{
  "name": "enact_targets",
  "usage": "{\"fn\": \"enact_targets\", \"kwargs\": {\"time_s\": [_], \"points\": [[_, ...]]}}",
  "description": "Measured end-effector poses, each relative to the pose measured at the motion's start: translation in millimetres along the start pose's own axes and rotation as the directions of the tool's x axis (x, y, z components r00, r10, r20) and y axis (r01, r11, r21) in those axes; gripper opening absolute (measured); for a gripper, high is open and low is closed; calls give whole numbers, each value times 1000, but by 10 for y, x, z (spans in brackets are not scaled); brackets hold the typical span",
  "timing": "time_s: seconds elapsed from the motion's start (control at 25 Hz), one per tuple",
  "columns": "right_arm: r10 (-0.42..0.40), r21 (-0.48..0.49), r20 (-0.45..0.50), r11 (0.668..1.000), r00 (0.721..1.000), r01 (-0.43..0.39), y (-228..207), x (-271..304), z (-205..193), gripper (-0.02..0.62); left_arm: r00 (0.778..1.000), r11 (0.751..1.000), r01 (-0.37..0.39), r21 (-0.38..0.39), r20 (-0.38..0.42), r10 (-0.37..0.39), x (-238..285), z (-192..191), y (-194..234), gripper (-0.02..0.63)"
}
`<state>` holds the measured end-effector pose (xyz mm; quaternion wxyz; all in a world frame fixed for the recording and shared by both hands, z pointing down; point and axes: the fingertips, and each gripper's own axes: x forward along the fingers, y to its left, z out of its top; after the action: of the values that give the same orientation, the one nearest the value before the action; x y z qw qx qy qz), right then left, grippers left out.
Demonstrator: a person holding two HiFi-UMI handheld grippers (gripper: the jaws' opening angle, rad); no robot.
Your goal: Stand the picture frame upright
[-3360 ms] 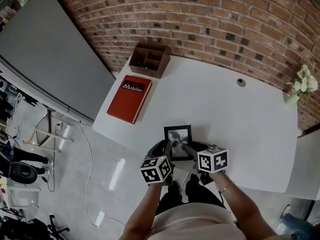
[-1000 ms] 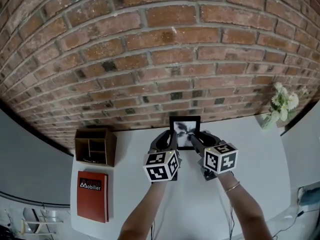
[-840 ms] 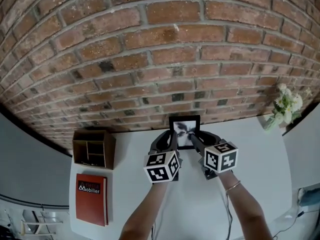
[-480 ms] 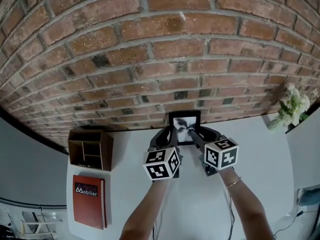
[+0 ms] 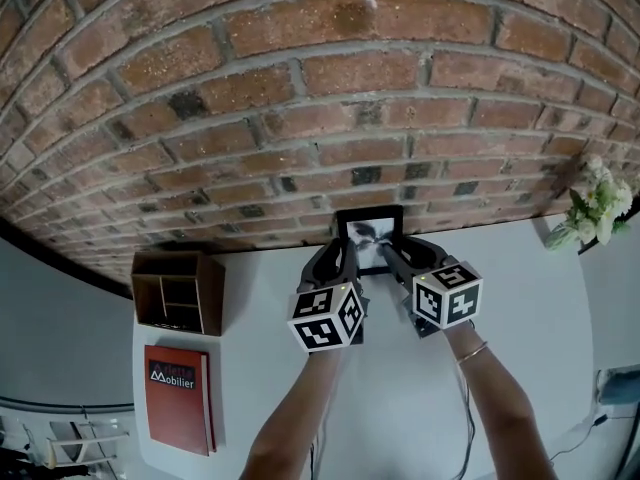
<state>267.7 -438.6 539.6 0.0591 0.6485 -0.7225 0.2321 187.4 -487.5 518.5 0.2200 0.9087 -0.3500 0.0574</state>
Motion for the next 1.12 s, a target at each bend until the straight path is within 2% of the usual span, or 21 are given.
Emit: {"fn": "enact_targets", "kwargs": {"time_s": [0.4,0.76,1.12], "points": [[3,31,-5,1000,1000,-3,-47,91,-60,114,1000,1000,10,9,-13,-9,56,-36,41,74],[10,-5,12,1000,1000,-10,-49,93,-48,114,1000,1000,1,29,-18,0,57,-34,42,74],[-14,10,18,1000,1000,14,-73,60,-36,114,1000,999,-4,53,-18,5,42,32,42,86]]}}
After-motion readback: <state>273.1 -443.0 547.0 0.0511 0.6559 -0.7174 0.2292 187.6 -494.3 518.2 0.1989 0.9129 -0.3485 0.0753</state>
